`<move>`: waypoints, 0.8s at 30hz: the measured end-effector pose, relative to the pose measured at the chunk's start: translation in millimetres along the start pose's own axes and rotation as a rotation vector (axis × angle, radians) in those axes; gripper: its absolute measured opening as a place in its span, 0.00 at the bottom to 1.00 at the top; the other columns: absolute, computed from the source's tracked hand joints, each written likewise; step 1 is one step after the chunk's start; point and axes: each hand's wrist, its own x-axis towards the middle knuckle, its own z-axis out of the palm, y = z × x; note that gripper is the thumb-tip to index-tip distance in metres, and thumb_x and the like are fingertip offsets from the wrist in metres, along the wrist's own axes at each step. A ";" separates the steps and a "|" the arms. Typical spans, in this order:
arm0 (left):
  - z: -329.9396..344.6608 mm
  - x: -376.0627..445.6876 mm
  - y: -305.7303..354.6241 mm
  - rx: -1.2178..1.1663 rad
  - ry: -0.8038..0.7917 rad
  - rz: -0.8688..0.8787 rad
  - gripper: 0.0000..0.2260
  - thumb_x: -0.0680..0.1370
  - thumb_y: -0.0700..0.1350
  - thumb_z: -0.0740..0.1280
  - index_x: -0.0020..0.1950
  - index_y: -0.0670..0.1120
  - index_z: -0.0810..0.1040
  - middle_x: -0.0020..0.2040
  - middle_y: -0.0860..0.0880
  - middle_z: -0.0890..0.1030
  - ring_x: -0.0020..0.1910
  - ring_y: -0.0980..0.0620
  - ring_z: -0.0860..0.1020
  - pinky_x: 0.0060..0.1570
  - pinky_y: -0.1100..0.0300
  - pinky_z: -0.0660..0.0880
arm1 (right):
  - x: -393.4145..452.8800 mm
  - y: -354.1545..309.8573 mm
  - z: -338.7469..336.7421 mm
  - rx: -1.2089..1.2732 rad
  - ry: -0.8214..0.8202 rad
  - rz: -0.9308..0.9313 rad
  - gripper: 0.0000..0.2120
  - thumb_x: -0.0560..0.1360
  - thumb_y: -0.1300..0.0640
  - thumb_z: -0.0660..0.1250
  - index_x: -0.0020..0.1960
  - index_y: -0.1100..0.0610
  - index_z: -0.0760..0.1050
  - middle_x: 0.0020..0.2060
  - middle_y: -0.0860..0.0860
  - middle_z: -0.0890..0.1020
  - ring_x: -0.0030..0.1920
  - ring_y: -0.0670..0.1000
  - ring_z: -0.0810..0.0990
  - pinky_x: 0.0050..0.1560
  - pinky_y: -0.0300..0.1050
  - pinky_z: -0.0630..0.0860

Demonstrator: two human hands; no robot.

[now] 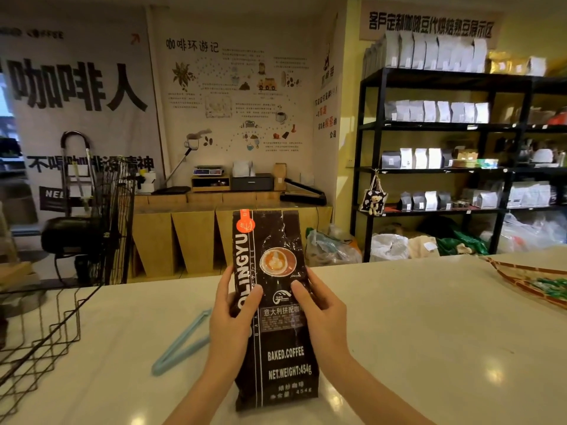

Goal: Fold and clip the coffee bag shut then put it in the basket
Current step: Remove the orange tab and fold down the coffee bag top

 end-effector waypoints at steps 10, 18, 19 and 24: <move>-1.4 5.1 -2.1 -0.080 0.003 0.019 0.24 0.68 0.41 0.71 0.55 0.65 0.70 0.50 0.55 0.81 0.48 0.55 0.81 0.36 0.64 0.79 | 11.4 -13.9 -6.3 0.262 -0.145 0.317 0.18 0.67 0.58 0.70 0.57 0.53 0.79 0.50 0.55 0.85 0.50 0.55 0.84 0.45 0.49 0.80; -2.5 7.1 1.2 -0.098 0.008 -0.034 0.19 0.69 0.43 0.71 0.54 0.59 0.71 0.50 0.48 0.81 0.49 0.48 0.81 0.41 0.55 0.79 | 15.6 -10.6 -11.8 0.251 -0.127 0.364 0.15 0.71 0.56 0.67 0.58 0.53 0.78 0.54 0.55 0.83 0.56 0.55 0.81 0.55 0.53 0.77; -3.2 7.5 1.6 -0.119 0.008 -0.056 0.17 0.69 0.44 0.70 0.54 0.57 0.71 0.50 0.47 0.81 0.47 0.47 0.81 0.40 0.55 0.78 | 16.8 -9.3 -12.5 0.245 -0.126 0.371 0.16 0.70 0.55 0.68 0.58 0.53 0.78 0.55 0.55 0.83 0.57 0.56 0.80 0.58 0.55 0.76; -2.8 9.6 3.3 -0.155 0.010 -0.086 0.12 0.72 0.45 0.67 0.55 0.50 0.75 0.47 0.46 0.83 0.42 0.50 0.83 0.33 0.60 0.79 | 19.6 -6.6 -11.0 0.292 -0.069 0.397 0.18 0.66 0.53 0.72 0.54 0.57 0.80 0.51 0.58 0.84 0.54 0.59 0.81 0.56 0.56 0.77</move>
